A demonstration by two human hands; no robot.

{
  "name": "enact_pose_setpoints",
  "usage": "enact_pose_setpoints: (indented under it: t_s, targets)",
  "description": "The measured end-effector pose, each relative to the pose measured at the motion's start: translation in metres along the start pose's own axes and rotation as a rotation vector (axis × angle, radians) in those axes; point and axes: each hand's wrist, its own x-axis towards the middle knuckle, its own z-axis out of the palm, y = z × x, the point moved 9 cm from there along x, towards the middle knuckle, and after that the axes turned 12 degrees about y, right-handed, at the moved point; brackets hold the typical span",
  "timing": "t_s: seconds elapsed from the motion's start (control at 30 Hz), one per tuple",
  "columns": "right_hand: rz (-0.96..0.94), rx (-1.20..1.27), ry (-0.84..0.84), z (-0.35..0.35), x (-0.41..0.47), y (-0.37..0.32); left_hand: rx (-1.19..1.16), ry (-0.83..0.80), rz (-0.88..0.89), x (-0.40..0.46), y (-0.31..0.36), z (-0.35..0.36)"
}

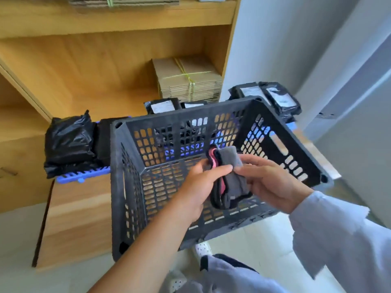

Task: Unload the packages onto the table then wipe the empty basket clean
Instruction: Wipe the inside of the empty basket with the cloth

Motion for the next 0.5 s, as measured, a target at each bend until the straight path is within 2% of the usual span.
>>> enact_pose_setpoints:
  t_s: [0.13, 0.23, 0.3, 0.43, 0.5]
  targets:
    - [-0.033, 0.105, 0.258, -0.05, -0.015, -0.001, -0.211, -0.064, -0.148, 0.0, -0.006, 0.019]
    - [-0.083, 0.138, 0.324, -0.077, -0.017, -0.006, -0.209, -0.082, -0.14, -0.002, -0.002, 0.038]
    - [-0.113, 0.095, 0.283, -0.08, -0.015, -0.011, -0.151, -0.107, -0.075, -0.005, 0.005, 0.05]
    - [-0.225, -0.016, 0.022, -0.079, -0.007, -0.034, -0.103, -0.111, 0.035, 0.002, 0.025, 0.074]
    - [-0.294, -0.032, 0.007, -0.093, 0.004, -0.054, -0.126, -0.096, 0.056, 0.012, 0.035, 0.091]
